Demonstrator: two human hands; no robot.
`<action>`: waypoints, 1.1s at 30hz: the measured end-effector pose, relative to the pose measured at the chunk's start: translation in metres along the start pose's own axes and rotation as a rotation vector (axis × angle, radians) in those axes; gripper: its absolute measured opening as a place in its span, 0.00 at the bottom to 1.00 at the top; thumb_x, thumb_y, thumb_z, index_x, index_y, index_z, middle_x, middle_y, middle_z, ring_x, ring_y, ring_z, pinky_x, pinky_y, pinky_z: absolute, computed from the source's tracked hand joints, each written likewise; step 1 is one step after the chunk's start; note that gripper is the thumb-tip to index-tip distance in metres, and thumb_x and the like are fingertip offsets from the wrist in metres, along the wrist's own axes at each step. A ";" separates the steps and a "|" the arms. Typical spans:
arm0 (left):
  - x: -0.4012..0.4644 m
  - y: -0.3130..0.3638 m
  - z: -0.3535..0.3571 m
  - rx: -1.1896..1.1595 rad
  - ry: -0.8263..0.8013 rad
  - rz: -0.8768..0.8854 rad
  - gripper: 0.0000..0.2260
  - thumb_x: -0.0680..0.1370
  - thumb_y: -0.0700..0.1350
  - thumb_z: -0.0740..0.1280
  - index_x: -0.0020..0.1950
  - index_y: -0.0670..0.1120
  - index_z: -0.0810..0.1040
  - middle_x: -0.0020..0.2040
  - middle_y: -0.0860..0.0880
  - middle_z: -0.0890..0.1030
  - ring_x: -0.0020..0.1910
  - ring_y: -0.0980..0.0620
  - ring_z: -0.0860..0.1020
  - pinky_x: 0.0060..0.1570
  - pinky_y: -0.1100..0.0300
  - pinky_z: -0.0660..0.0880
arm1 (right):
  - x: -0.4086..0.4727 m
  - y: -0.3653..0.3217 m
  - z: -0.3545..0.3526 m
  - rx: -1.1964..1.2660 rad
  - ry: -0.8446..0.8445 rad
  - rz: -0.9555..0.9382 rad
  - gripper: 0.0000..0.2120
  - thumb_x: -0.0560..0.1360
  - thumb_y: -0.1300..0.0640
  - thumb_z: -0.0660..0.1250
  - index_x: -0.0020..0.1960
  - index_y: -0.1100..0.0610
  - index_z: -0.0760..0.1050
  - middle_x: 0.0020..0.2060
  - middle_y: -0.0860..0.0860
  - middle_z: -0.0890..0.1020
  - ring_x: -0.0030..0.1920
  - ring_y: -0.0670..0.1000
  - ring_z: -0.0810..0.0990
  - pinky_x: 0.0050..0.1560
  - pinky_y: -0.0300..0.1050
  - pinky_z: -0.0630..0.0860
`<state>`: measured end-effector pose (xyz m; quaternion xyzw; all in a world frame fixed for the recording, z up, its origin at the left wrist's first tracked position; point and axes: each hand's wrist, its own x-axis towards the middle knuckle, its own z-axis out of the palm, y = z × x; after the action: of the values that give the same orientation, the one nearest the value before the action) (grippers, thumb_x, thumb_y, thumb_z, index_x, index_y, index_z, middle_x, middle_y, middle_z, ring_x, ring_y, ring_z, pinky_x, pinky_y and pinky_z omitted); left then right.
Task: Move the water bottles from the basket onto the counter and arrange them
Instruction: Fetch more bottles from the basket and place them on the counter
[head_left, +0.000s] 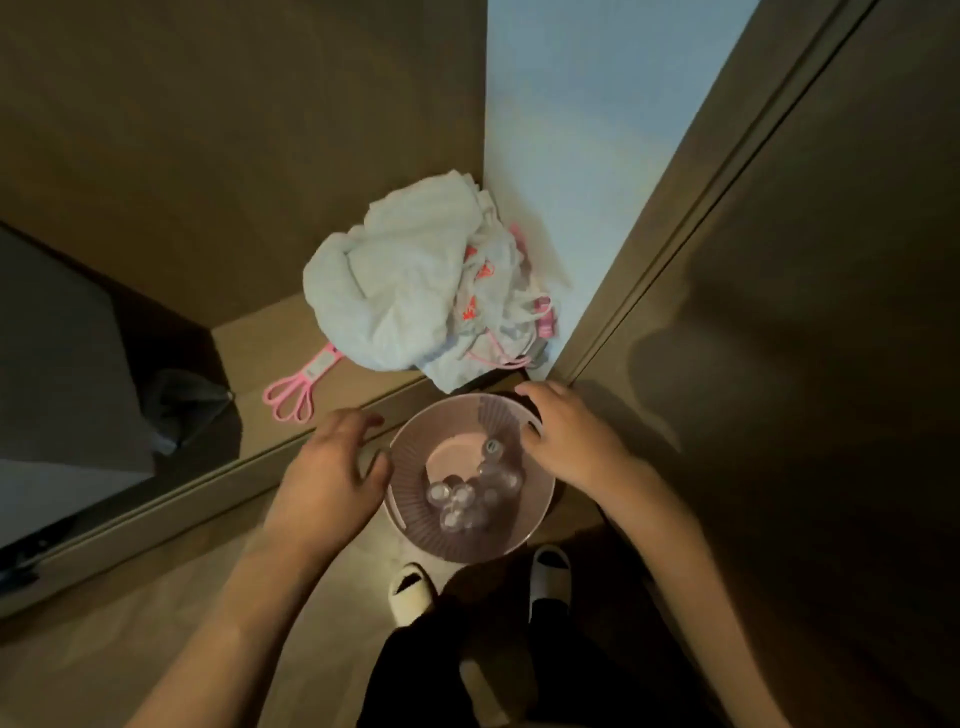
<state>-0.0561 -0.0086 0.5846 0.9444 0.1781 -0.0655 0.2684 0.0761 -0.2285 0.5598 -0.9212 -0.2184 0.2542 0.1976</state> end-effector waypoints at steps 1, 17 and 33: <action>-0.003 0.000 0.013 -0.004 -0.023 -0.030 0.16 0.76 0.45 0.69 0.64 0.47 0.76 0.59 0.48 0.77 0.54 0.50 0.79 0.50 0.59 0.73 | 0.009 0.008 0.008 -0.014 -0.024 0.000 0.21 0.78 0.56 0.64 0.70 0.53 0.69 0.67 0.53 0.72 0.65 0.56 0.73 0.63 0.51 0.72; 0.117 -0.194 0.426 0.010 -0.202 -0.112 0.19 0.78 0.51 0.65 0.68 0.51 0.73 0.63 0.51 0.74 0.60 0.50 0.75 0.57 0.57 0.72 | 0.242 0.244 0.365 -0.425 -0.316 -0.141 0.17 0.82 0.55 0.58 0.69 0.58 0.68 0.61 0.59 0.77 0.58 0.60 0.77 0.59 0.55 0.75; 0.166 -0.214 0.514 0.359 -0.598 0.026 0.24 0.77 0.58 0.63 0.72 0.53 0.66 0.63 0.50 0.78 0.59 0.48 0.77 0.59 0.51 0.75 | 0.289 0.257 0.434 -0.747 -0.359 -0.252 0.17 0.80 0.61 0.58 0.69 0.57 0.65 0.51 0.54 0.78 0.47 0.55 0.76 0.46 0.51 0.75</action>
<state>0.0044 -0.0614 0.0091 0.9177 0.0650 -0.3662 0.1394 0.1370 -0.1862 -0.0170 -0.8369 -0.4369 0.2878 -0.1609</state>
